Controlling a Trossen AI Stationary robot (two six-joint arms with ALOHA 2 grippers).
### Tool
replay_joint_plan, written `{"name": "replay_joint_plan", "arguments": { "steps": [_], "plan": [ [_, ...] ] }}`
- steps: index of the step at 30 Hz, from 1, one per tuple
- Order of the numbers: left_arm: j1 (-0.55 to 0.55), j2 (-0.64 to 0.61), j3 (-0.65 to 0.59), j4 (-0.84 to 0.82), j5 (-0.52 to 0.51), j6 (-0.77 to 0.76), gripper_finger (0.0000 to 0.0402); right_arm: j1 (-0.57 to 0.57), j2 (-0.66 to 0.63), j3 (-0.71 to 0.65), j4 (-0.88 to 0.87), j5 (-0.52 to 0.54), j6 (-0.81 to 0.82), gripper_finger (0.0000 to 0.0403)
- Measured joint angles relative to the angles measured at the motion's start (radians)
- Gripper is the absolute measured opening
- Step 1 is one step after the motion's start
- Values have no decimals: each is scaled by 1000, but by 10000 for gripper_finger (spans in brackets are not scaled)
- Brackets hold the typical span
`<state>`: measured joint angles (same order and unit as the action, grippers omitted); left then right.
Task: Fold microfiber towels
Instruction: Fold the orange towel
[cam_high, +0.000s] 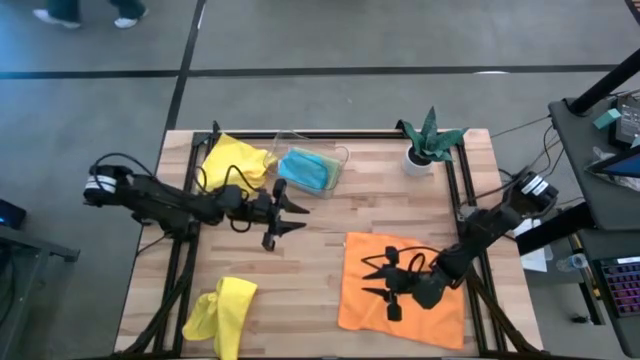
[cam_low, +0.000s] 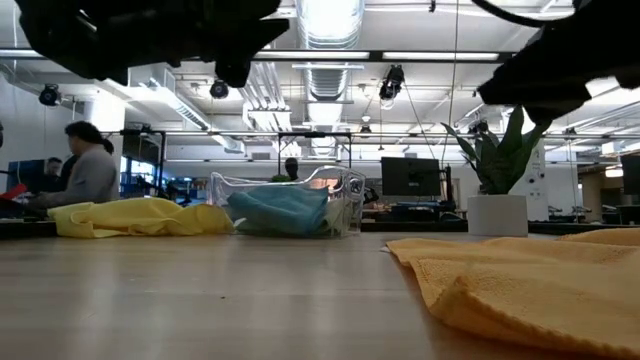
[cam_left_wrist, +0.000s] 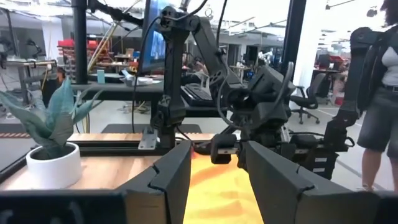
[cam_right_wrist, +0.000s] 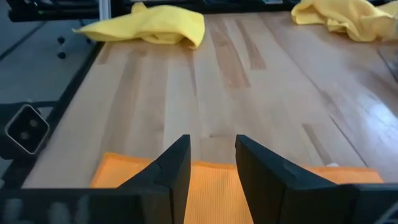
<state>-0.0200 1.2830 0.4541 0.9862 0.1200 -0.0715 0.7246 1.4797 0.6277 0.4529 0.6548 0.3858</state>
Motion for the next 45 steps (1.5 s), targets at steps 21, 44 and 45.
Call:
{"name": "replay_joint_plan", "arguments": {
  "steps": [21,44,45],
  "plan": [
    [-9,103,69,0,2,-1,138,-10,9,0,34,3,64,118],
    [-87,97,54,-3,58,-81,138,-56,161,261,-265,-85,-8,234],
    [-94,97,53,-3,58,-80,138,-56,171,300,-341,-87,15,236]
  ]
}}
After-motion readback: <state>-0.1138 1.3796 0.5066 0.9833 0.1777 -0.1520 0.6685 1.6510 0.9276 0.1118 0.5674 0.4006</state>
